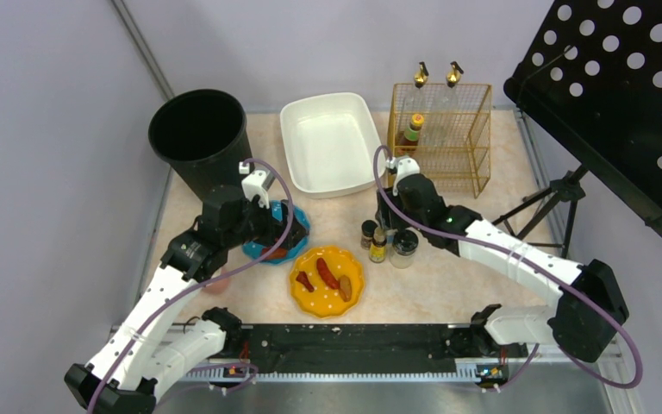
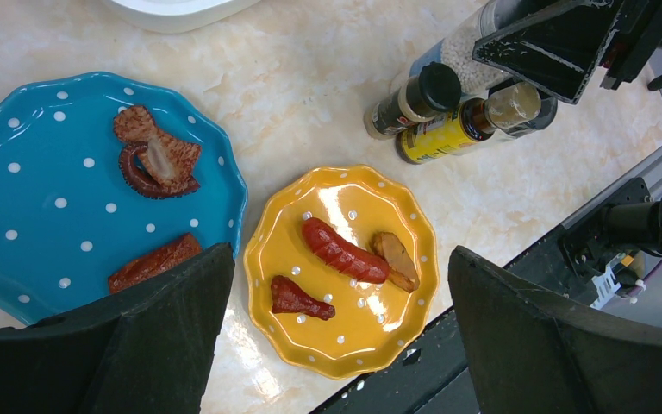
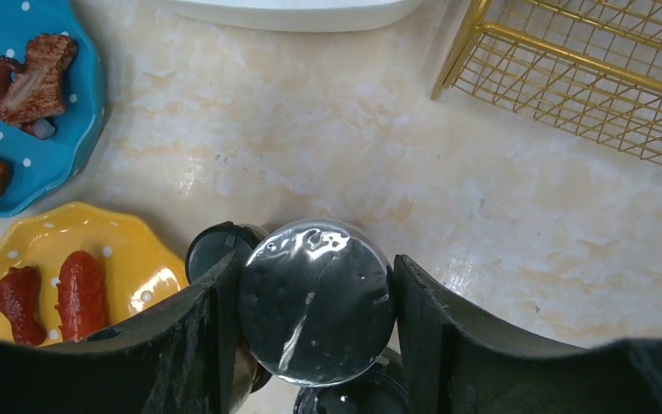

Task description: Clear the kitchen counter

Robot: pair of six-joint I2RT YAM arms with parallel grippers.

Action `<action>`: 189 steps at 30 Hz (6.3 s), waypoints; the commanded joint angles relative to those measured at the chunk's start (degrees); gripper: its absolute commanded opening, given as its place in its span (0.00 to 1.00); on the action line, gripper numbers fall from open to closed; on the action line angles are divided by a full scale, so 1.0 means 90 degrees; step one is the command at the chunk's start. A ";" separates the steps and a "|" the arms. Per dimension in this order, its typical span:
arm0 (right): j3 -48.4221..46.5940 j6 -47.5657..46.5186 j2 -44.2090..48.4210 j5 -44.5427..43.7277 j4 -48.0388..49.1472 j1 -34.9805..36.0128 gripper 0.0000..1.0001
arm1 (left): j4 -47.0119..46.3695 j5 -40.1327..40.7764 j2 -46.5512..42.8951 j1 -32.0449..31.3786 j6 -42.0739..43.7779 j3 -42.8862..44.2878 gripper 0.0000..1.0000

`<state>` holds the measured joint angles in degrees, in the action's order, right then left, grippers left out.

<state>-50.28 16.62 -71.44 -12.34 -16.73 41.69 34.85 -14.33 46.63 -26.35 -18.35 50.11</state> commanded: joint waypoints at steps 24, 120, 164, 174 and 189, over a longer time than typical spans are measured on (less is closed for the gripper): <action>-0.3055 -0.1175 0.0511 -0.1820 -0.0768 -0.0272 0.00 | -0.0142 -0.0078 -0.0067 -0.0030 0.0007 -0.0001 0.99; -0.3362 0.0144 -0.2648 -0.0688 0.1381 -0.3247 0.71 | -0.0119 -0.0039 0.0024 -0.0029 0.0007 -0.0001 0.98; -0.0485 -0.0633 0.0734 0.0822 -0.0476 -0.0075 0.74 | -0.0116 -0.0039 0.0012 -0.0040 -0.0004 0.0004 0.98; -0.0454 -0.0633 0.0568 0.0820 -0.0728 0.0459 0.73 | -0.0122 -0.0025 0.0013 -0.0041 -0.0002 -0.0011 0.98; -0.0509 -0.0533 0.0189 0.0210 -0.1066 0.1104 0.59 | -0.0116 -0.0028 0.0022 -0.0040 -0.0002 -0.0003 0.98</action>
<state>-53.87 11.57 -69.01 -8.19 -26.26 50.63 34.87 -14.31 47.16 -26.41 -18.35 50.11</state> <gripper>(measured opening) 0.611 0.983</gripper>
